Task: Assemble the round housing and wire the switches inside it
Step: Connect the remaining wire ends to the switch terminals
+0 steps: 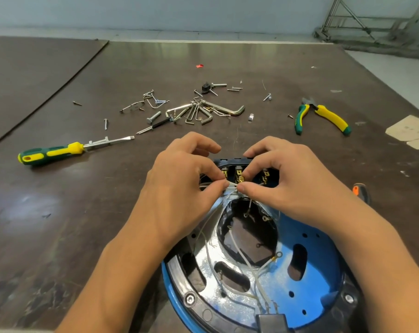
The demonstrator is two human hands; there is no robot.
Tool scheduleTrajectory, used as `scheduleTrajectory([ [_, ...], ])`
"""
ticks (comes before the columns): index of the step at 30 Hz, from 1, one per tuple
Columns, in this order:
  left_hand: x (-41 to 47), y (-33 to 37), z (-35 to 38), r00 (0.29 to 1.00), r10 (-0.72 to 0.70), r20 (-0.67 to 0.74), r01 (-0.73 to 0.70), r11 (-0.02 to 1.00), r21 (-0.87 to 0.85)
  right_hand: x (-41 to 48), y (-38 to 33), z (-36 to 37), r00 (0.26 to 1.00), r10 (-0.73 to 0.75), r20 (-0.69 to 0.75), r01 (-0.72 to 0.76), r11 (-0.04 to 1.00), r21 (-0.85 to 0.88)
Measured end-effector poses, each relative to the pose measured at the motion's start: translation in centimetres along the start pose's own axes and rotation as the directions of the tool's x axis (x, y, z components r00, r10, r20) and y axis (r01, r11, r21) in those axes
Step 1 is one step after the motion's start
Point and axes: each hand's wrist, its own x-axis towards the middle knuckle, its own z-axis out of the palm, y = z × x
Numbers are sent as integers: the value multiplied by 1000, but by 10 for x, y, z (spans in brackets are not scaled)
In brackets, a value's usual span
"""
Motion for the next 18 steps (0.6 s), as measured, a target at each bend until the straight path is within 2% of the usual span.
scheduleTrajectory([
  [18,-1,0,2,999,-24,26,24,1000,-11,-1,0,1,1000,-7,5,7,1000,-25],
])
